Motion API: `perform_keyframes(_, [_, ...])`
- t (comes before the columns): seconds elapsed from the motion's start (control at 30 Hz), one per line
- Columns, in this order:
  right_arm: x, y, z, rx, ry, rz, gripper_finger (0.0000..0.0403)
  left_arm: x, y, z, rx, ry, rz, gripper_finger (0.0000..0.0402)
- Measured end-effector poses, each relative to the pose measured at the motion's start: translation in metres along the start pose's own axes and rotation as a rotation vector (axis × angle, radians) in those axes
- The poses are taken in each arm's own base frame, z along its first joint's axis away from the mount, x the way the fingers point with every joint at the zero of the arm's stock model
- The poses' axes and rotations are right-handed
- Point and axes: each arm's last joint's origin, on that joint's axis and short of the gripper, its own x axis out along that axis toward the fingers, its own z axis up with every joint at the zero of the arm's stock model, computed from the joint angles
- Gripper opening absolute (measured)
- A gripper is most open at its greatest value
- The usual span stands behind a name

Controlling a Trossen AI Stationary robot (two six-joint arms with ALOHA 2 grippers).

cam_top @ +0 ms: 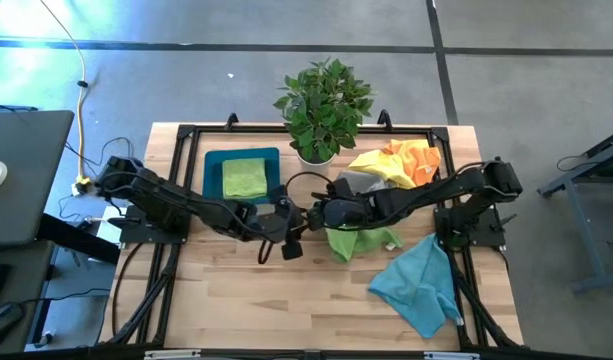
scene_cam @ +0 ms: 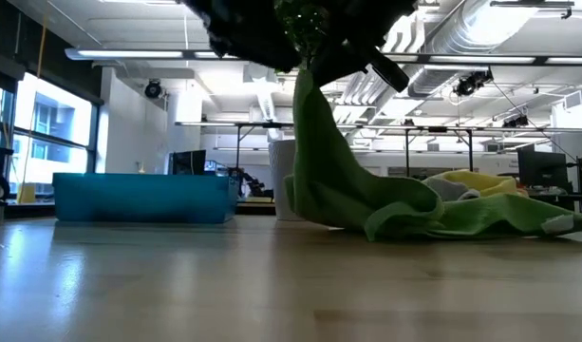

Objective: Fold microfiber towels
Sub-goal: Fold the green towel

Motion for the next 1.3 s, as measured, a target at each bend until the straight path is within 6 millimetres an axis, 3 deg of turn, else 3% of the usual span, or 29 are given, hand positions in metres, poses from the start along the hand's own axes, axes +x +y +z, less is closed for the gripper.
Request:
perform_keyframes(0.2, [0.0,-0.001,-0.001,-0.033,0.011,-0.003,0.0,0.018,-0.008,-0.003,0.044,-0.034,0.084,0.0161])
perform_keyframes(0.6, [0.0,-0.005,-0.006,-0.099,0.087,-0.022,0.0,0.019,-0.002,-0.018,0.189,0.085,0.243,0.0161])
perform_keyframes(0.7, [-0.001,-0.007,-0.008,-0.083,0.112,-0.043,0.0,0.017,-0.004,-0.023,0.202,0.119,0.219,0.0161])
perform_keyframes(0.97, [-0.001,-0.008,-0.009,0.042,0.16,-0.04,0.0,0.011,-0.028,-0.026,0.204,0.118,-0.054,0.0161])
perform_keyframes(1.3, [0.003,0.001,0.003,0.158,0.134,0.074,0.0,0.004,-0.034,-0.024,0.126,0.056,0.06,0.0161])
